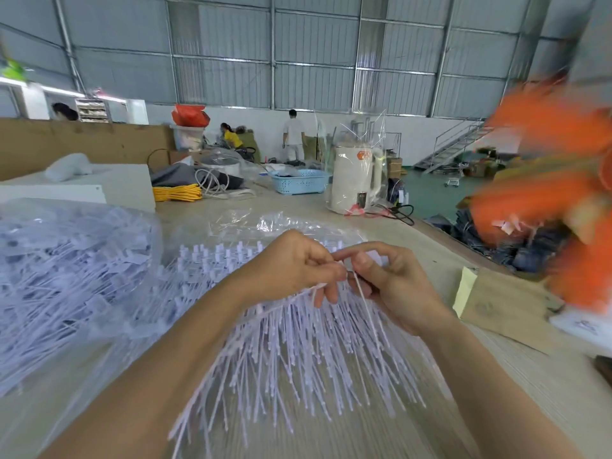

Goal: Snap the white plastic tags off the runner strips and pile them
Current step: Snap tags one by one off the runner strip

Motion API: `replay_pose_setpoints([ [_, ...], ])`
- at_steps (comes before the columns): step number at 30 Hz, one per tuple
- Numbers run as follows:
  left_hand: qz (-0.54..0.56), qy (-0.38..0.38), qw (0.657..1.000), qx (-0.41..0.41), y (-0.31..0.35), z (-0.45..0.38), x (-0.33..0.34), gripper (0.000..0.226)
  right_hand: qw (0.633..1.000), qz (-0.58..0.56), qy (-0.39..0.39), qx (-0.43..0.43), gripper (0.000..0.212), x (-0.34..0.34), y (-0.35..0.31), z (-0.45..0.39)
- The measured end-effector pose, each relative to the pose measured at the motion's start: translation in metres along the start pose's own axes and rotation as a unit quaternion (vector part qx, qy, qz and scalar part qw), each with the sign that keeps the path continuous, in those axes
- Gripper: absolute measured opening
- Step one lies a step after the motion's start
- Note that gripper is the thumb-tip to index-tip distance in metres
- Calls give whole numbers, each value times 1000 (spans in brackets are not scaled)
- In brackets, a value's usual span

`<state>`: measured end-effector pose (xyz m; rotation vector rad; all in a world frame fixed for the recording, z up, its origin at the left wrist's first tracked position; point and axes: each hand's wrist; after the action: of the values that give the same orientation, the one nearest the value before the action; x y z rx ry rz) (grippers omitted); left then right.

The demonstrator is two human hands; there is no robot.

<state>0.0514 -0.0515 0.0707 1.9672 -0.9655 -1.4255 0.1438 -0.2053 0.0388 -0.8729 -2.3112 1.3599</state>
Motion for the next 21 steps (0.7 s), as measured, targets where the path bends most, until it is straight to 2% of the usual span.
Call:
replay_pose_setpoints([
  [3,37,-27,999,8,3,1,0,23,999,-38,-10,-1,19,0,-1,-1],
  [4,58,-44,997,9,4,2,-2,21,998,-65,11,6,17,-5,-3,-2],
  [6,118,-67,991,10,5,6,-10,16,983,-151,100,35,13,-24,-10,-6],
  [9,167,-22,986,-10,3,6,-17,18,937,-282,201,45,26,-49,-14,-7],
  [11,145,-5,989,-40,-1,2,-11,21,941,-252,207,95,29,-41,-10,-7],
  [13,117,-4,992,-56,-6,-2,-1,19,952,-217,168,133,26,-23,-6,-8],
  [16,113,23,991,-73,-10,-4,4,8,981,-118,113,101,23,-10,-9,-7],
  [19,109,19,989,-94,-13,-3,-2,25,991,-43,97,86,21,-10,-10,-5],
  [21,85,0,991,-105,-15,-2,-4,39,992,-6,65,109,35,-6,-10,-3],
])
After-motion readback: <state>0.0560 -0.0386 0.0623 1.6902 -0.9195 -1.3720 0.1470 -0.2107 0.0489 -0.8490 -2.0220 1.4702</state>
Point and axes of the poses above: each hand's wrist, its own z-axis away from the middle knuckle, its own x-axis out of the palm, y = z × x, and after that the axes turned 2 degrees about -x, right-handed
